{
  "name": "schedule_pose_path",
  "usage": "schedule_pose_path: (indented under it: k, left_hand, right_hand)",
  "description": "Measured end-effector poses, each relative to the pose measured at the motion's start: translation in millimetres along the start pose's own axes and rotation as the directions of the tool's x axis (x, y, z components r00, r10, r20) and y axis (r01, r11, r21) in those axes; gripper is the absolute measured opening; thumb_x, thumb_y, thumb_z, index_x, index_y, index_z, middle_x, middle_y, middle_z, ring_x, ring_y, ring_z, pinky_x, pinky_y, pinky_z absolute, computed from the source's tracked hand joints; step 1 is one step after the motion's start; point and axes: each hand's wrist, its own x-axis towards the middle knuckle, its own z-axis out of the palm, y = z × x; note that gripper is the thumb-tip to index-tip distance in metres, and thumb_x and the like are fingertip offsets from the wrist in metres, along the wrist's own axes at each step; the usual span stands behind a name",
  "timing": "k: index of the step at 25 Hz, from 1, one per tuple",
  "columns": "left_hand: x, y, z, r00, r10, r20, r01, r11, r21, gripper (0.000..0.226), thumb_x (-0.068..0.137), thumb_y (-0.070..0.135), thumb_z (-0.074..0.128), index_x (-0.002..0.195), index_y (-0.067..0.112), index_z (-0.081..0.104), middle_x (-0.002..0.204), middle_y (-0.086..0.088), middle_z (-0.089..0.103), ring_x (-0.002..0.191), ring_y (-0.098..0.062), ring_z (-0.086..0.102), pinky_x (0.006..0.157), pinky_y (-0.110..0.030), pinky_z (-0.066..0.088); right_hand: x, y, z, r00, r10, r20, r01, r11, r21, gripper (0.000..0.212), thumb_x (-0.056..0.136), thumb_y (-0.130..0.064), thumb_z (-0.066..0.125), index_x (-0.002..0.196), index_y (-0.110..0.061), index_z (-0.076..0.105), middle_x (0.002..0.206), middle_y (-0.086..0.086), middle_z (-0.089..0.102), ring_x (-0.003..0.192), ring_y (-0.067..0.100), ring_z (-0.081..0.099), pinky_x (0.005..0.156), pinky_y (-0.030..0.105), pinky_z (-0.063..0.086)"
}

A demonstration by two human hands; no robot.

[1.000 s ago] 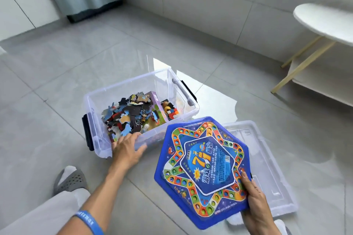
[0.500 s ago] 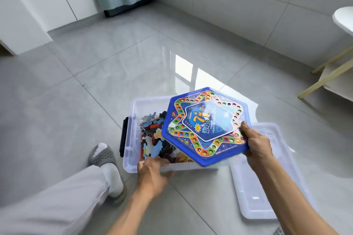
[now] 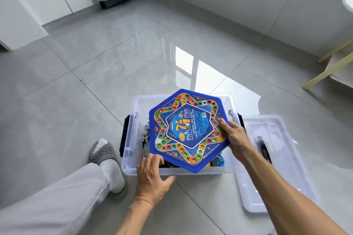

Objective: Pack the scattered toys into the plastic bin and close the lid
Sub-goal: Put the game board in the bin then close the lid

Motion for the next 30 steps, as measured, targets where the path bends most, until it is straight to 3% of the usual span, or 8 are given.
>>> schedule_pose_path:
  k: [6,9,15,19,22,24,27,30]
  left_hand:
    - [-6,-3,3,0.999,0.007,-0.051,-0.007,1.0,-0.016,0.061,0.058,0.061,0.079,0.1,0.025,0.053,0.093,0.009,0.039,0.084,-0.009,0.037,0.078,-0.025,0.041]
    - [-5,-3,2,0.996,-0.002,-0.089,0.002,1.0,0.0,0.056,0.065,0.071,0.065,0.098,0.028,0.056,0.093,0.009,0.039,0.082,-0.01,0.038,0.074,-0.024,0.041]
    - [7,1,-4,0.988,0.074,-0.136,-0.066,0.996,0.058,0.044,0.073,0.067,0.059,0.094,0.028,0.063,0.102,0.003,0.052,0.092,-0.017,0.047,0.076,-0.031,0.036]
    - [5,0,-5,0.997,0.069,-0.04,-0.069,0.998,0.002,0.058,0.077,0.068,0.053,0.11,0.023,0.07,0.123,0.0,0.06,0.113,-0.023,0.053,0.092,-0.041,0.043]
    - [9,-3,-5,0.991,0.018,0.131,-0.021,1.0,0.018,0.068,0.081,0.069,0.048,0.136,0.03,0.054,0.151,0.001,0.039,0.142,-0.021,0.03,0.109,-0.045,0.033]
    - [15,-2,-4,0.968,-0.05,0.244,0.042,0.998,0.037,0.067,0.083,0.071,0.047,0.142,0.041,0.041,0.158,0.01,0.023,0.148,-0.012,0.01,0.113,-0.04,0.027]
    - [27,-2,0,0.935,-0.157,0.318,0.159,0.987,0.021,0.061,0.08,0.068,0.055,0.137,0.05,0.044,0.158,0.018,0.02,0.146,-0.004,0.006,0.111,-0.034,0.03]
    - [34,0,5,0.918,-0.216,0.332,0.214,0.976,0.044,0.046,0.085,0.058,0.056,0.131,0.051,0.051,0.157,0.017,0.025,0.145,-0.005,0.012,0.109,-0.036,0.033]
  right_hand:
    - [32,-36,11,0.982,0.054,0.184,-0.01,0.972,-0.234,0.04,0.091,-0.039,0.066,0.113,-0.006,0.065,0.097,0.012,0.077,0.084,0.028,0.075,0.077,0.039,0.061]
    - [38,-35,18,0.975,0.061,0.215,-0.007,0.97,-0.243,0.036,0.091,-0.039,0.065,0.111,-0.01,0.067,0.099,0.012,0.077,0.087,0.029,0.075,0.072,0.036,0.061]
    - [46,-13,7,0.971,0.116,0.21,-0.059,0.963,-0.262,0.036,0.088,-0.037,0.07,0.104,-0.005,0.069,0.093,0.015,0.077,0.079,0.03,0.075,0.065,0.034,0.059]
    - [46,14,6,0.979,0.173,0.104,-0.153,0.973,-0.175,0.036,0.089,-0.032,0.07,0.102,0.001,0.067,0.09,0.018,0.076,0.073,0.031,0.073,0.065,0.036,0.058]
    - [55,21,12,0.988,0.15,0.029,-0.143,0.975,-0.172,0.037,0.086,-0.033,0.074,0.1,0.001,0.07,0.081,0.014,0.076,0.063,0.025,0.072,0.055,0.03,0.056]
    - [62,27,21,0.992,0.105,-0.07,-0.118,0.969,-0.216,0.035,0.085,-0.032,0.076,0.097,0.001,0.072,0.071,0.009,0.075,0.054,0.019,0.07,0.047,0.025,0.053]
    - [71,31,31,0.983,0.023,-0.184,-0.085,0.937,-0.338,0.039,0.084,-0.037,0.076,0.102,-0.003,0.069,0.081,0.01,0.075,0.068,0.024,0.071,0.063,0.037,0.06]
    - [65,30,30,0.98,-0.007,-0.197,-0.112,0.803,-0.585,0.046,0.087,-0.044,0.069,0.116,-0.009,0.059,0.104,0.01,0.07,0.091,0.028,0.069,0.084,0.045,0.057]
